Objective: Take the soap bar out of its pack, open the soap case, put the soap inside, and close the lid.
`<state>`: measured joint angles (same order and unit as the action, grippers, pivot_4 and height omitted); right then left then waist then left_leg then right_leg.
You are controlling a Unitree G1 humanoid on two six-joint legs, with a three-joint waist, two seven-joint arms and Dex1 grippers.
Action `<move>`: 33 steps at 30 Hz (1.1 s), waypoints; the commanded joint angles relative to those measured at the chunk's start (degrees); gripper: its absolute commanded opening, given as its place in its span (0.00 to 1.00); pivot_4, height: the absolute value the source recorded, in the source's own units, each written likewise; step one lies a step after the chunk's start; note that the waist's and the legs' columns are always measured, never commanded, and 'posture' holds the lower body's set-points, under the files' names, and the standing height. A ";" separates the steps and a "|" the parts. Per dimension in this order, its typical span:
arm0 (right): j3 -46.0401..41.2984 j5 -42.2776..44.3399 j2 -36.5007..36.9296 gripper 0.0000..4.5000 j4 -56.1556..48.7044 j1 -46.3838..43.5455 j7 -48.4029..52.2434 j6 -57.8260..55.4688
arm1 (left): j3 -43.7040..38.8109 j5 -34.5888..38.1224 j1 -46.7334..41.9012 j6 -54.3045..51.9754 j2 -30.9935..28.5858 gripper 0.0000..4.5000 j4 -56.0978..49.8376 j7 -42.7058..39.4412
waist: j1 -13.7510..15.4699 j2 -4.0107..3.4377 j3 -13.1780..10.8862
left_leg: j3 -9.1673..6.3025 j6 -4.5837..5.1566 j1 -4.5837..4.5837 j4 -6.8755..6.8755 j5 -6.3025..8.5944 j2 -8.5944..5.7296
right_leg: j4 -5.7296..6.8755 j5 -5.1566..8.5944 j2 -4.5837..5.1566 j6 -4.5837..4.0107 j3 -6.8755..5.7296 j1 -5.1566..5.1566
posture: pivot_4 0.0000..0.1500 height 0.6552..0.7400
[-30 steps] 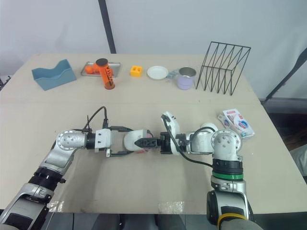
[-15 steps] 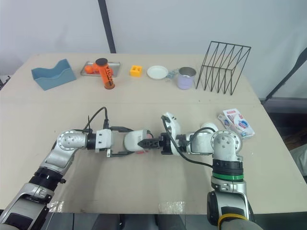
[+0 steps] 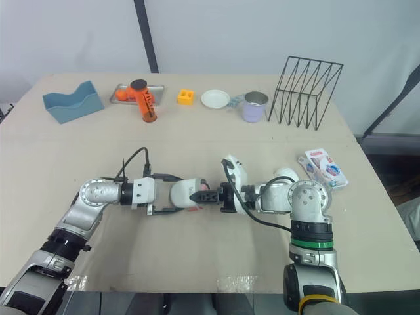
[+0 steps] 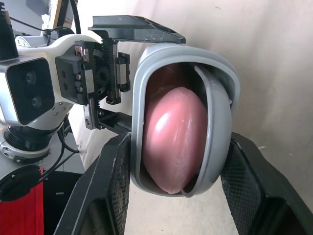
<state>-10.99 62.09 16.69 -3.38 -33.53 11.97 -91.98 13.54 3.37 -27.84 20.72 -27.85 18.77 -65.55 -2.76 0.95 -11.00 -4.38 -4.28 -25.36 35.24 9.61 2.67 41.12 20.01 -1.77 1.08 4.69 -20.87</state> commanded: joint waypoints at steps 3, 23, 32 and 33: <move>1.34 -0.25 0.71 0.46 -3.90 -0.36 2.22 -0.52 | -1.53 3.23 -1.16 -4.94 -0.60 0.89 -1.98 -0.82 | 0.00 0.00 0.00 | 0.01 0.00 0.00 0.00 0.00 0.00 | 0.00 0.00 0.00 0.00 0.01 -0.01 | 1.00 1.00; 5.13 -5.08 5.80 0.46 -5.87 0.18 9.04 3.47 | -3.23 9.92 0.28 -14.84 -4.69 0.89 -5.29 -7.92 | -0.01 0.00 0.00 | 0.02 0.00 -0.01 0.00 0.00 0.01 | 0.00 0.00 -0.01 0.00 0.01 -0.02 | 1.00 1.00; 13.17 -10.08 14.87 0.46 -9.66 -4.29 18.25 11.20 | -5.00 14.70 -2.85 -28.30 -8.67 0.89 -4.80 -12.08 | 0.02 -0.04 -0.02 | 0.01 0.00 -0.02 0.01 0.00 0.00 | -0.01 0.02 0.00 0.03 0.00 -0.02 | 1.00 1.00; 14.53 -10.92 15.94 0.46 -10.26 -4.96 19.71 12.53 | -4.98 14.73 -3.36 -29.53 -8.61 0.89 -5.23 -11.71 | 0.01 -0.03 -0.02 | 0.00 0.00 -0.02 0.01 0.00 0.00 | -0.01 0.04 0.00 0.07 -0.01 -0.02 | 1.00 1.00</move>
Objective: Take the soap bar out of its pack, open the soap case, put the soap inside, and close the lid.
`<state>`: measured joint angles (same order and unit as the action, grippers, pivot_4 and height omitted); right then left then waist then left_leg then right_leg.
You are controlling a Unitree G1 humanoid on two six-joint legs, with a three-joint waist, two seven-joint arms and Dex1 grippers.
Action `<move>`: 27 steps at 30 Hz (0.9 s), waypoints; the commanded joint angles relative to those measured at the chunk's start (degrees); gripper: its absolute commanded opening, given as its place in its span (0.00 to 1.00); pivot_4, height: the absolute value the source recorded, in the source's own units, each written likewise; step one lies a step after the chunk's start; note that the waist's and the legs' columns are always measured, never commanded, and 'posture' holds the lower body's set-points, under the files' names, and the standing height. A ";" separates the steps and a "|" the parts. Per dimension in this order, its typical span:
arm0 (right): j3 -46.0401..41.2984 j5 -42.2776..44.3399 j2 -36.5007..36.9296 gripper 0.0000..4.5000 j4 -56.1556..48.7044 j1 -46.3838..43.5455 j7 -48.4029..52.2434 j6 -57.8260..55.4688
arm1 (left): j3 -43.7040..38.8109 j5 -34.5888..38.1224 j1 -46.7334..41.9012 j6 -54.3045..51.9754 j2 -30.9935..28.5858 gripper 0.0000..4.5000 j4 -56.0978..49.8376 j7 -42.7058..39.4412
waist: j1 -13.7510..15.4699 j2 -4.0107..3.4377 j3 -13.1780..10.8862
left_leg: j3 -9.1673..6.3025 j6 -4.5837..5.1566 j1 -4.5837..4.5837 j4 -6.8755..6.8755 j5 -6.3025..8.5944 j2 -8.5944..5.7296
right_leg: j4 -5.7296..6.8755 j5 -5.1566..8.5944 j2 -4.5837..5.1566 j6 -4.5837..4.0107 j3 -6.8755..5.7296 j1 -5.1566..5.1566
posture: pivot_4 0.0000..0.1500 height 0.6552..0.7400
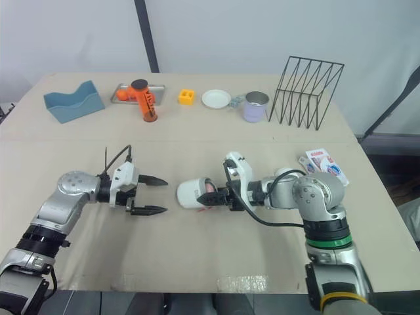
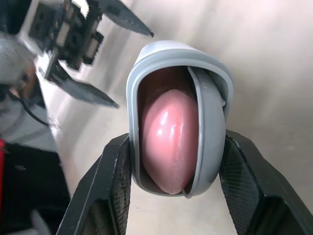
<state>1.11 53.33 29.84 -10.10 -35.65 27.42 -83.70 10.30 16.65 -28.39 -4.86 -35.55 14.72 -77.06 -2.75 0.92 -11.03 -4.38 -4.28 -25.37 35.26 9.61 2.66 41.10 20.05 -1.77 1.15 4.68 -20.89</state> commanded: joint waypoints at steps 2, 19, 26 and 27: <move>5.41 -4.31 5.05 0.46 -4.77 -4.14 7.38 7.16 | -1.66 1.61 -3.63 -6.12 -0.66 0.89 -2.31 0.43 | -0.02 0.00 0.00 | 0.00 0.00 -0.01 -0.01 0.00 0.00 | -0.02 0.02 0.00 0.04 0.01 -0.02 | 1.00 1.00; 28.61 -27.09 19.44 0.46 -10.02 -16.52 29.12 27.94 | 0.72 1.24 -9.14 -19.32 2.79 0.89 -13.35 8.93 | 0.03 -0.09 -0.07 | -0.03 0.00 -0.09 0.04 0.00 -0.01 | -0.03 -0.01 0.04 -0.01 -0.04 -0.09 | 1.00 1.00; 34.35 -34.72 18.87 0.46 -10.46 -21.18 33.88 30.63 | 4.31 0.44 -8.85 -25.31 3.72 0.89 -20.87 11.41 | 0.02 -0.10 -0.08 | -0.04 -0.02 -0.10 0.05 -0.01 -0.01 | -0.02 -0.01 0.04 -0.02 -0.03 -0.10 | 1.00 1.00; 34.70 -35.27 18.55 0.46 -10.57 -21.53 34.41 30.49 | 5.04 -0.01 -8.84 -25.94 3.76 0.89 -21.47 11.89 | 0.02 -0.10 -0.08 | -0.05 -0.02 -0.10 0.06 -0.01 -0.01 | -0.02 -0.01 0.05 -0.03 -0.04 -0.09 | 1.00 1.00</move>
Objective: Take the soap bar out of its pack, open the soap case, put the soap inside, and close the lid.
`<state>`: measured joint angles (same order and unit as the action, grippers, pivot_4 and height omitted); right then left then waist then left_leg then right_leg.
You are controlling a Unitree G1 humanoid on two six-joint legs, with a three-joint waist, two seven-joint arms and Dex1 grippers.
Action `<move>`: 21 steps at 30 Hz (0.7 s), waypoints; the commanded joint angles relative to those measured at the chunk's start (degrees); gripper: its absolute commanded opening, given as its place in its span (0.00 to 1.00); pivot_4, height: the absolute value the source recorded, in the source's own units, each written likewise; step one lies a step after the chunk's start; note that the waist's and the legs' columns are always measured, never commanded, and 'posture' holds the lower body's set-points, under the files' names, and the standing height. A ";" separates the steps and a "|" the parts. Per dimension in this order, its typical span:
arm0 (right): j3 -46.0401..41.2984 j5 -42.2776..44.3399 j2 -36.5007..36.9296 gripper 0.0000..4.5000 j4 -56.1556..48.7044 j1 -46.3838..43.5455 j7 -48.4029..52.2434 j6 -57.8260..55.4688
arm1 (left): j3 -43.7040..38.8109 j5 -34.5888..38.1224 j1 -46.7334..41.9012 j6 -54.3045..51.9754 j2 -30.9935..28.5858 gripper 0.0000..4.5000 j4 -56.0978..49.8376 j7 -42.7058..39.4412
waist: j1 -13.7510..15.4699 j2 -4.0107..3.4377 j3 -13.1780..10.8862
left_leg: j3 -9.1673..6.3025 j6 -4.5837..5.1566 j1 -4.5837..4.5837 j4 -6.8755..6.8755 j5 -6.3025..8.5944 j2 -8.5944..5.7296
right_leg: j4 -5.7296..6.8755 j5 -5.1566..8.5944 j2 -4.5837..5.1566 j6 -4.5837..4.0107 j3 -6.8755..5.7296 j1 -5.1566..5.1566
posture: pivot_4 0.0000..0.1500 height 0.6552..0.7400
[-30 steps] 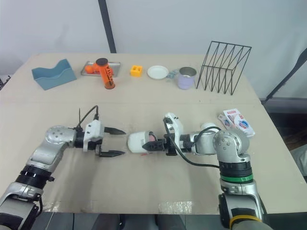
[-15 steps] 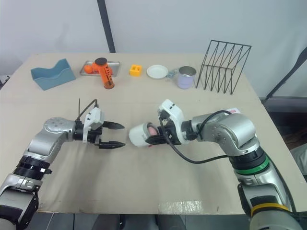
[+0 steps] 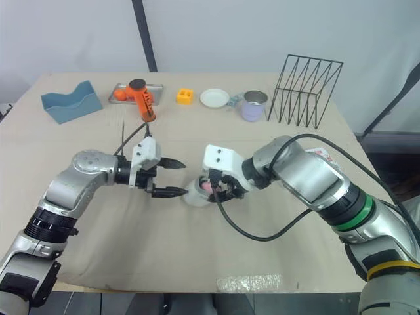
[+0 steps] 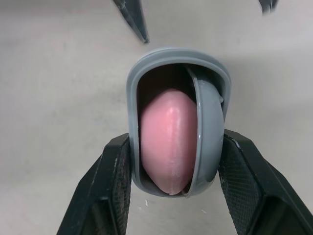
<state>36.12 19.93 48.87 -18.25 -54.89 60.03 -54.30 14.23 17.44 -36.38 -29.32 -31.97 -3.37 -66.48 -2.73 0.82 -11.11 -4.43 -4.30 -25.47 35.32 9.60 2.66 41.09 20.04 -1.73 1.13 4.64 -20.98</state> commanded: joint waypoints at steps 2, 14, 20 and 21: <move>0.09 -3.19 -1.01 0.46 -2.31 -2.65 2.45 1.17 | 2.23 -1.16 -0.69 -2.70 0.31 0.89 -4.53 2.13 | 0.02 0.00 0.00 | -0.02 0.00 0.00 0.01 0.00 -0.01 | 0.00 0.00 0.00 0.00 -0.01 0.01 | 1.00 1.00; 0.49 -9.35 -2.79 0.46 -0.17 -2.51 5.21 3.08 | 5.82 -3.97 -1.08 -1.26 2.00 0.89 -6.60 4.37 | 0.07 0.00 0.00 | -0.04 -0.01 0.00 0.02 -0.01 -0.01 | 0.01 -0.01 0.02 -0.02 -0.04 0.02 | 1.00 1.00; 0.09 -10.60 -3.56 0.46 0.39 -2.27 5.90 3.51 | 6.45 -5.62 -1.11 2.11 2.53 0.89 -4.90 4.46 | 0.08 0.00 0.00 | -0.05 -0.02 0.00 0.03 -0.01 -0.01 | 0.01 -0.02 0.02 -0.03 -0.06 0.03 | 1.00 1.00; 0.02 -10.73 -3.63 0.46 0.37 -2.19 5.98 3.48 | 6.39 -5.80 -1.13 2.42 2.70 0.89 -4.68 4.60 | 0.08 0.00 0.00 | -0.05 -0.02 0.00 0.04 -0.01 -0.01 | 0.02 -0.02 0.02 -0.04 -0.06 0.03 | 1.00 1.00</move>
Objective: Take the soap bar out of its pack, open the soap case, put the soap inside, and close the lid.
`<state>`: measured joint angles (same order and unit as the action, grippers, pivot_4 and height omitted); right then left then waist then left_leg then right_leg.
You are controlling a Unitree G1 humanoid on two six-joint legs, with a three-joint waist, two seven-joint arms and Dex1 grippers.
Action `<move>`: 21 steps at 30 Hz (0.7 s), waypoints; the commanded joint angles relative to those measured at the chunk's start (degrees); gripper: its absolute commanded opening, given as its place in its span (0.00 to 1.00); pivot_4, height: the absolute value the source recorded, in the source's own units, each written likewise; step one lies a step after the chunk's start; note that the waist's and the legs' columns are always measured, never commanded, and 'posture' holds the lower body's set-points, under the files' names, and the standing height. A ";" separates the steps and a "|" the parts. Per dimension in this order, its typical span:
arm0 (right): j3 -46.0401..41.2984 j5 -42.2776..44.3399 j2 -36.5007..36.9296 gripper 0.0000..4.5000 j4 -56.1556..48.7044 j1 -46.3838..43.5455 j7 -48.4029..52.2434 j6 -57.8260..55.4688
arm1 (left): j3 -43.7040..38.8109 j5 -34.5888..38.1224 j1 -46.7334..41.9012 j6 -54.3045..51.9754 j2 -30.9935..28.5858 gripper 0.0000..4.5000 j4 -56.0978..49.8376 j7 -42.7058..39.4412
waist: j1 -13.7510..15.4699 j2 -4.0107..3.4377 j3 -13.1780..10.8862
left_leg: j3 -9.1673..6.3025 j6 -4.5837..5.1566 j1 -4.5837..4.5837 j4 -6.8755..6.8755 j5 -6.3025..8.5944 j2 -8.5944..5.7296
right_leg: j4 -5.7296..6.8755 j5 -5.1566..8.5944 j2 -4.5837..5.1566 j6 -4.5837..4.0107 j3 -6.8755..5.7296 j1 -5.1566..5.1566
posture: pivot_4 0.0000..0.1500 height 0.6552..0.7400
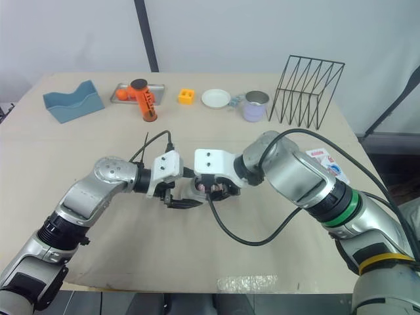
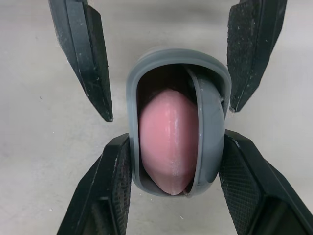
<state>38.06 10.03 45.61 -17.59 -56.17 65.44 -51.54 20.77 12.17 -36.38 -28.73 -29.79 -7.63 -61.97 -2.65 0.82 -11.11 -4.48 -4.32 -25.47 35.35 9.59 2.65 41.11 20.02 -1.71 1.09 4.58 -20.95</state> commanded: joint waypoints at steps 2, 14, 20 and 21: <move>-2.05 -1.11 -0.52 0.46 -0.34 -0.70 0.77 0.68 | -0.28 -0.52 -1.08 1.94 0.75 0.89 -0.18 0.09 | 0.00 0.00 0.00 | 0.00 0.00 0.00 0.00 0.00 0.00 | 0.00 0.00 0.00 0.00 0.00 0.00 | 1.00 1.00; -2.46 -2.15 -0.89 0.46 -0.46 -0.24 0.98 0.96 | -0.30 -1.54 -1.22 2.69 2.02 0.89 1.40 0.54 | -0.01 0.00 0.00 | -0.02 0.00 0.00 0.02 0.00 0.00 | 0.03 0.00 0.00 -0.01 -0.02 0.01 | 1.00 1.00; -2.54 -2.36 -1.00 0.46 -0.61 -0.11 1.00 0.89 | -0.46 -2.07 -1.46 3.21 2.71 0.79 2.10 0.70 | 0.00 0.00 0.00 | -0.03 0.00 0.00 0.03 0.00 -0.01 | 0.03 0.00 0.00 0.00 -0.03 0.01 | 1.00 1.00; -2.56 -2.37 -1.01 0.46 -0.63 -0.08 1.00 0.86 | -0.46 -2.15 -1.48 3.32 2.79 0.73 2.21 0.68 | 0.00 0.00 0.00 | -0.03 0.00 0.00 0.02 0.00 -0.01 | 0.03 0.00 0.01 0.00 -0.03 0.01 | 1.00 1.00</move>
<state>37.79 7.82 44.73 -17.50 -56.12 66.09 -51.15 20.96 10.04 -36.38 -26.52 -27.36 -4.98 -61.65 -2.65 0.82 -11.11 -4.51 -4.32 -25.47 35.38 9.58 2.64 41.14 20.01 -1.70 1.09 4.55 -20.94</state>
